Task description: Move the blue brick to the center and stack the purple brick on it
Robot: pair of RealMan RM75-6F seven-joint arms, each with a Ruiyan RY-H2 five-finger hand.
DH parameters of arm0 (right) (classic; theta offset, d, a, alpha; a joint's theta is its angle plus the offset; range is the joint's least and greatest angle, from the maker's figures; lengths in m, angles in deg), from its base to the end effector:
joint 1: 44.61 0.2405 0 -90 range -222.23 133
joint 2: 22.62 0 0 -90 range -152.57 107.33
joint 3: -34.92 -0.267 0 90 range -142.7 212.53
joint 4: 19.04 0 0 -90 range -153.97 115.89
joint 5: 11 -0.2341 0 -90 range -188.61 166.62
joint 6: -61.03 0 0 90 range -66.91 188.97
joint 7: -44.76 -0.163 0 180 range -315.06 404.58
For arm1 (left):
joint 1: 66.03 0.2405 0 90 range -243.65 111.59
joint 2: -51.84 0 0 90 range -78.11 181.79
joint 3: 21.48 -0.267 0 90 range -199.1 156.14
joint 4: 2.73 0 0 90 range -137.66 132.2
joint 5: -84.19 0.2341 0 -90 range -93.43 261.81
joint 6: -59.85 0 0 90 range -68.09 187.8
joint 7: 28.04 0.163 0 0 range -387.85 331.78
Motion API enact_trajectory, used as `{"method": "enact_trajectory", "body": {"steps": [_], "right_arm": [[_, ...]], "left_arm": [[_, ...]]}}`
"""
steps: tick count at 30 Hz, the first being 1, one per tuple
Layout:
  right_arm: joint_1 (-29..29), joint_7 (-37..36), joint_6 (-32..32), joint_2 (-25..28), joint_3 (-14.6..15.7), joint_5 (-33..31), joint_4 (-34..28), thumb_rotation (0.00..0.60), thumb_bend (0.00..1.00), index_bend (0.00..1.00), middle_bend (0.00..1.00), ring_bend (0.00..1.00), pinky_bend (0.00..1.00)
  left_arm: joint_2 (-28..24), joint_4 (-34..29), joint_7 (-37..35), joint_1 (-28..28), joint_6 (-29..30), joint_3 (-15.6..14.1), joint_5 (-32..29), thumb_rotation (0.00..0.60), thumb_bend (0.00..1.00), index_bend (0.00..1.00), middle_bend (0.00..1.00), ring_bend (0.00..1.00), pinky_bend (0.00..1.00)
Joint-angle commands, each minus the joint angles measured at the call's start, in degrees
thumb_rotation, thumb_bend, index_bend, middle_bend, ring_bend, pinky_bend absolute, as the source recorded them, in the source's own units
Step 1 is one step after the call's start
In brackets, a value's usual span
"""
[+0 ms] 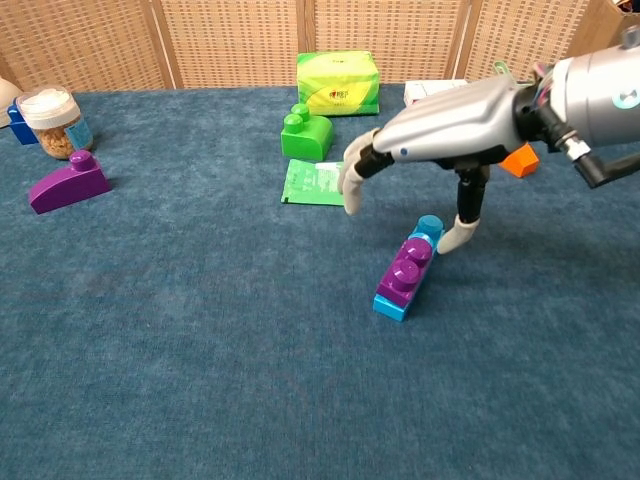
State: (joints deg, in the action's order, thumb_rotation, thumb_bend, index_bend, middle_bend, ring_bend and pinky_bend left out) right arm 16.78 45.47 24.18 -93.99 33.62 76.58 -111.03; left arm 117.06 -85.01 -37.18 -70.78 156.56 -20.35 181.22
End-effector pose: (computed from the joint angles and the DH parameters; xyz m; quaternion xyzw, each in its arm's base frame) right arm -0.0797 -0.3673 -0.0201 0.9132 -0.1982 0.2793 0.2209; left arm -0.3251 0.1925 0.1633 -0.6192 -0.3018 -0.4730 0.5493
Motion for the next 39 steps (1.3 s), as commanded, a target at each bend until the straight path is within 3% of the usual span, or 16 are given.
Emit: {"method": "enact_trajectory", "body": {"steps": [1,12,23,28,31,39], "right_arm": [[-1.3,-0.9,-2.1,0.5,-0.2,0.6,-0.7,0.6,0.16,0.24,0.16,0.02,0.15],[-5.5,-6.5,-9.2,-1.5,-0.2,2.1,-1.2,0.593,0.14,0.17,0.08,0.0,0.03],[-8.2,-7.3,-13.3,-4.7,-0.2,3.0,0.4,0.378,0.06,0.13,0.05,0.0,0.0],[-9.3,-6.6,-13.6,-5.9,-0.4,1.5,-0.1,0.21,0.02,0.11,0.04,0.0,0.0],[-9.8,-6.3,-13.1,-6.4,-0.4,0.1,-0.4,0.161,0.02,0.1,0.02,0.0,0.0],[-11.6,-5.7,-14.0,-7.4,-0.1,-0.8,-0.7,0.196,0.0,0.1,0.02,0.0,0.0]], "left_arm": [[-0.1,-0.2,0.1,0.0,0.0,0.0,0.0,0.6,0.33,0.1,0.0,0.0,0.0],[-0.3,-0.8,0.2,-0.3,-0.6,0.0,-0.2,0.6,0.33,0.1,0.0,0.0,0.0],[-0.6,-1.3,0.0,-0.2,-0.6,0.1,-0.4,0.6,0.33,0.1,0.0,0.0,0.0],[-0.6,-1.5,-0.1,-0.2,-0.4,0.1,-0.4,0.6,0.33,0.1,0.0,0.0,0.0],[-0.5,-1.5,0.0,-0.1,-0.4,0.0,-0.4,0.6,0.33,0.1,0.0,0.0,0.0],[-0.5,-1.5,0.0,0.1,0.0,0.1,-0.4,0.6,0.32,0.1,0.0,0.0,0.0]]}}
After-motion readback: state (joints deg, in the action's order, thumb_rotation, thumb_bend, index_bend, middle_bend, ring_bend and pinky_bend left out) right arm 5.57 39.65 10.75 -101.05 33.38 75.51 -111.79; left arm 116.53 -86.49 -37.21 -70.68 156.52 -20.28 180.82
